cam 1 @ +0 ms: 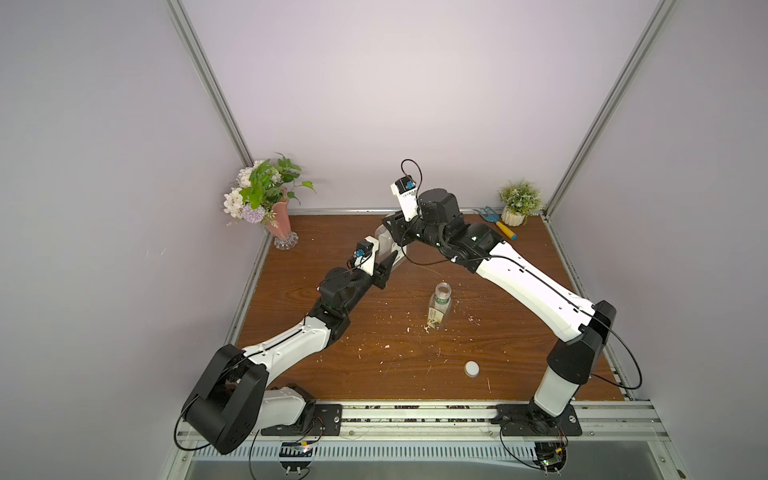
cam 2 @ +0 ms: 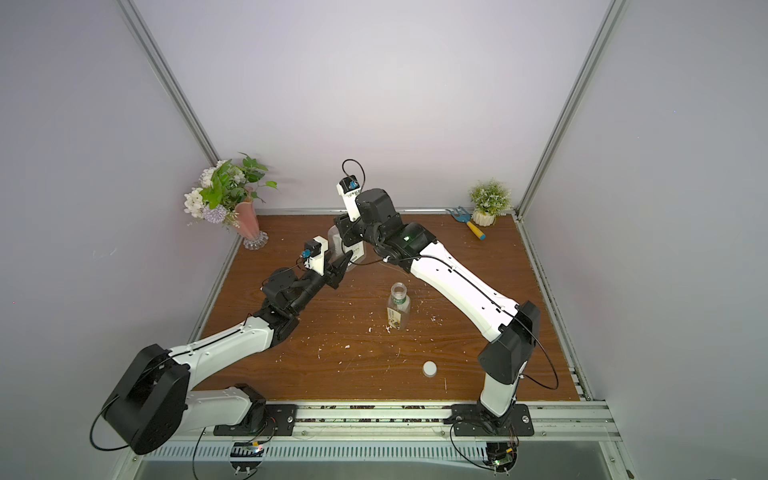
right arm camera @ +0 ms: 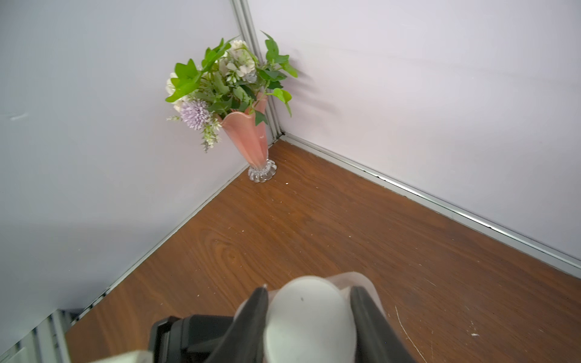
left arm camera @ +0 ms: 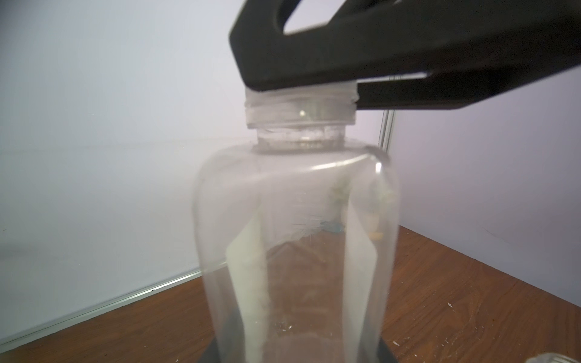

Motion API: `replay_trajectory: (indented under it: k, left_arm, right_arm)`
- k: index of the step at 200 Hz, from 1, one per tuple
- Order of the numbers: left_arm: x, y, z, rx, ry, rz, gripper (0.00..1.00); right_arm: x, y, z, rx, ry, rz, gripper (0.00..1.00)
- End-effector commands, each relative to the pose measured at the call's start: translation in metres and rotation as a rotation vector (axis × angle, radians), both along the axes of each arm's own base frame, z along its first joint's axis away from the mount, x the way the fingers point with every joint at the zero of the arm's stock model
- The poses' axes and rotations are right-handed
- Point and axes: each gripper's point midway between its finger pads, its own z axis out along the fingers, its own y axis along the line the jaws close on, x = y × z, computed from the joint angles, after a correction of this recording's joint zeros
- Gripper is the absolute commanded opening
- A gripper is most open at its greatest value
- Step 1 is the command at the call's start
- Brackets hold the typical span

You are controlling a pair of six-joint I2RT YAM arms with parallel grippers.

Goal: Screw on the bottle caps
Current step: Screw the bottle cap onto the plastic bottle.

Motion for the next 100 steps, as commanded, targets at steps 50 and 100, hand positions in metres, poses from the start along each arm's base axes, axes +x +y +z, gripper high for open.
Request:
replay_trajectory:
  k: [50,100]
  left_arm:
    - [-0.007,0.015,0.071,-0.105,-0.218,0.108,0.00]
    - [-0.008,0.015,0.065,-0.105,-0.214,0.140,0.00]
  right_arm:
    - [-0.028,0.034,-0.082,-0.099,0.202,-0.175,0.00]
    - [-0.031,0.055,-0.092,-0.044,0.220,-0.264,0.00]
